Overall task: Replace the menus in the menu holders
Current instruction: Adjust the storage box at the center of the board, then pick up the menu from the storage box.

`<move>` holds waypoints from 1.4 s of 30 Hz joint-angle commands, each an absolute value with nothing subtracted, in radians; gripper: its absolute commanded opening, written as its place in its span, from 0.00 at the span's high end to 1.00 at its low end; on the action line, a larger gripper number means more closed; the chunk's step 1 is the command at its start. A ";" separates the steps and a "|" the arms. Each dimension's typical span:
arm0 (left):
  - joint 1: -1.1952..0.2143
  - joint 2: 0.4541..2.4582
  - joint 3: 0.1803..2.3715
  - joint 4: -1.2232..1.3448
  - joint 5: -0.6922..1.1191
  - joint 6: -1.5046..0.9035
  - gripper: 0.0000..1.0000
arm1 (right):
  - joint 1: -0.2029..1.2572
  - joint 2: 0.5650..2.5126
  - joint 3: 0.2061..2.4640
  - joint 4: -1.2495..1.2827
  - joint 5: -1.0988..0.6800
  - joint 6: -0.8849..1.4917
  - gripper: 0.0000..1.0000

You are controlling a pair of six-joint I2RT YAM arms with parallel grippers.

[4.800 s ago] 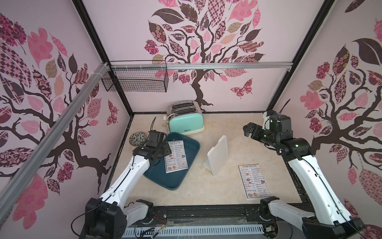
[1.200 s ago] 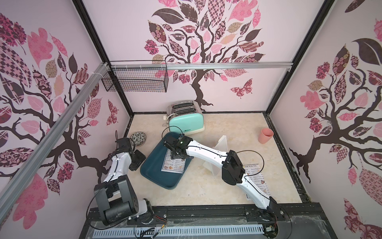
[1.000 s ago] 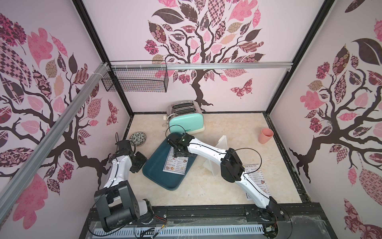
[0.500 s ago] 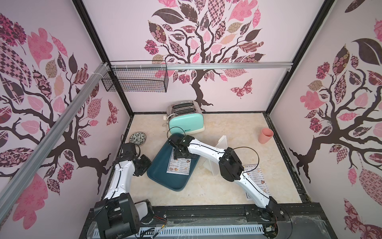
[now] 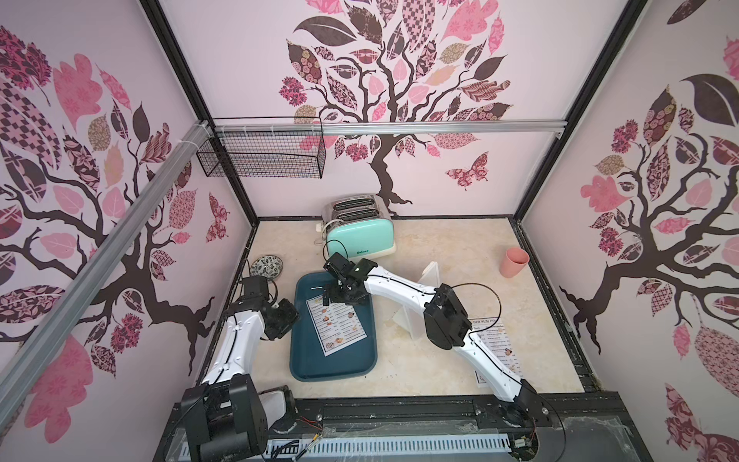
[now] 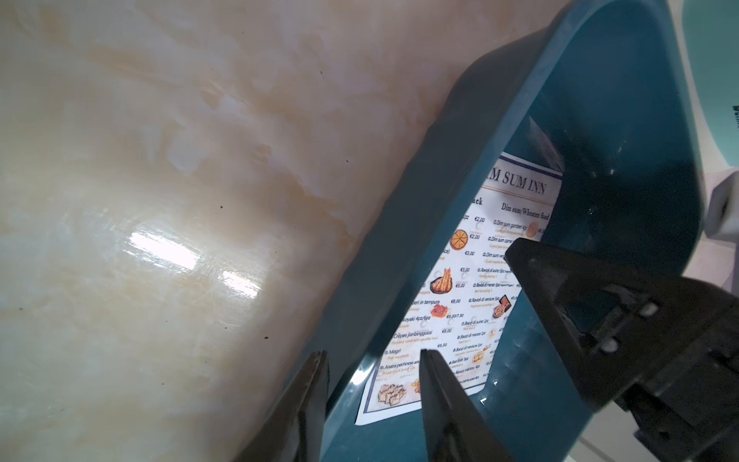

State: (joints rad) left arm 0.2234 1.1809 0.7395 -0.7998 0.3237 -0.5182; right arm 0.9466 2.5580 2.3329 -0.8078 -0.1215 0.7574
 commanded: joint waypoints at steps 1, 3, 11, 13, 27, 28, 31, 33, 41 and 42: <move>0.216 1.187 0.730 -0.775 0.364 -0.503 0.58 | 0.972 2.622 2.336 -0.803 -0.258 0.723 0.00; 0.216 1.191 0.726 -0.767 0.356 -0.503 0.59 | 0.973 2.617 2.368 -0.839 -0.234 0.687 0.00; 0.215 1.204 0.721 -0.748 0.318 -0.503 0.61 | 0.972 2.534 2.314 -0.899 -0.129 0.620 0.00; 0.215 1.203 0.718 -0.746 0.320 -0.503 0.61 | 0.973 2.523 2.270 -0.899 -0.112 0.621 0.00; 0.215 1.192 0.711 -0.722 0.383 -0.486 0.57 | 1.012 2.617 2.294 -0.793 -0.383 0.658 0.00; 0.215 1.192 0.710 -0.720 0.383 -0.487 0.57 | 1.012 2.617 2.295 -0.787 -0.394 0.660 0.00; 0.215 1.198 0.704 -0.711 0.385 -0.492 0.57 | 1.013 2.611 2.291 -0.769 -0.420 0.664 0.01; 0.215 1.199 0.701 -0.699 0.389 -0.495 0.57 | 1.014 2.605 2.275 -0.743 -0.437 0.676 0.01; 0.215 1.193 0.707 -0.691 0.389 -0.493 0.57 | 1.022 2.631 2.279 -0.666 -0.511 0.728 0.02; 0.215 1.191 0.707 -0.693 0.383 -0.492 0.57 | 1.022 2.634 2.282 -0.663 -0.514 0.731 0.02</move>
State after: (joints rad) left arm 0.2222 1.1961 0.7113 -0.7162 0.3401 -0.4976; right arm 1.0031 2.5690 2.2894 -0.6483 -0.4706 0.6975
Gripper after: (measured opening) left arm 0.431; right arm 0.982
